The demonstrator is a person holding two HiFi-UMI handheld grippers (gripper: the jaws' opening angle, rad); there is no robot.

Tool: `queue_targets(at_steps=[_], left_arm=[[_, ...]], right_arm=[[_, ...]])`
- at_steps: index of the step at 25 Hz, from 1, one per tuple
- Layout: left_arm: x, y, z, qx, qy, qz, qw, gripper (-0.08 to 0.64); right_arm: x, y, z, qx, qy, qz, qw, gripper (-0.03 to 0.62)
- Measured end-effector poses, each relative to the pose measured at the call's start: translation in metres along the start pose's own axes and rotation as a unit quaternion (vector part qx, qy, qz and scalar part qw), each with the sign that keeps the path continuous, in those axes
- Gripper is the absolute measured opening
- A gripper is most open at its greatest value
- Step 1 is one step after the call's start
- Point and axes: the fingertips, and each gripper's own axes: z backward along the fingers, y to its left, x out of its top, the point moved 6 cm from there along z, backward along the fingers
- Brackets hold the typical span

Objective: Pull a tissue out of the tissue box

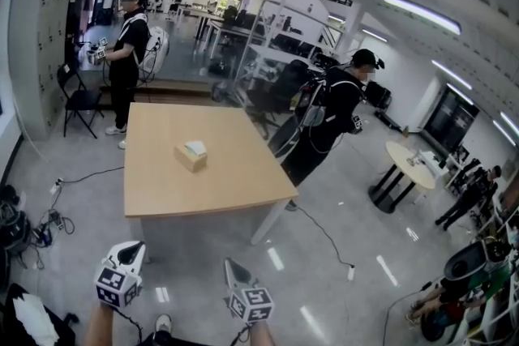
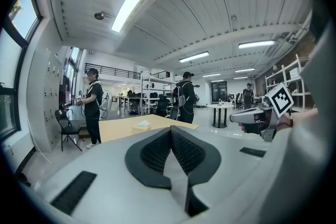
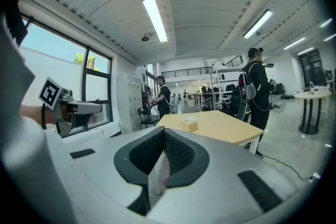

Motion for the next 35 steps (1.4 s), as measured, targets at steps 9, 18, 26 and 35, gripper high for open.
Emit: queue_targets(at_steps=[9,18,26,35], left_arm=[[0.017,0.051,-0.051,-0.007,-0.002,0.005,1.0000,0.008],[0.025,0.106,-0.099,-0.021,-0.011,0.007,0.9997,0.008],[0.029,0.138,-0.122,-0.024,-0.016,0.011,0.9995,0.008],[0.028,0.152,-0.136,-0.017,-0.010,0.015,0.9997,0.008]], right_arm=[[0.025,-0.009,-0.069,0.001,-0.002,-0.008,1.000,0.011],[0.040,-0.008,-0.138,-0.008,-0.004,-0.001,1.000,0.011],[0.045,-0.009,-0.169,-0.020,0.000,0.007,1.000,0.011],[0.047,-0.014,-0.194,-0.016,0.001,0.008,1.000,0.011]])
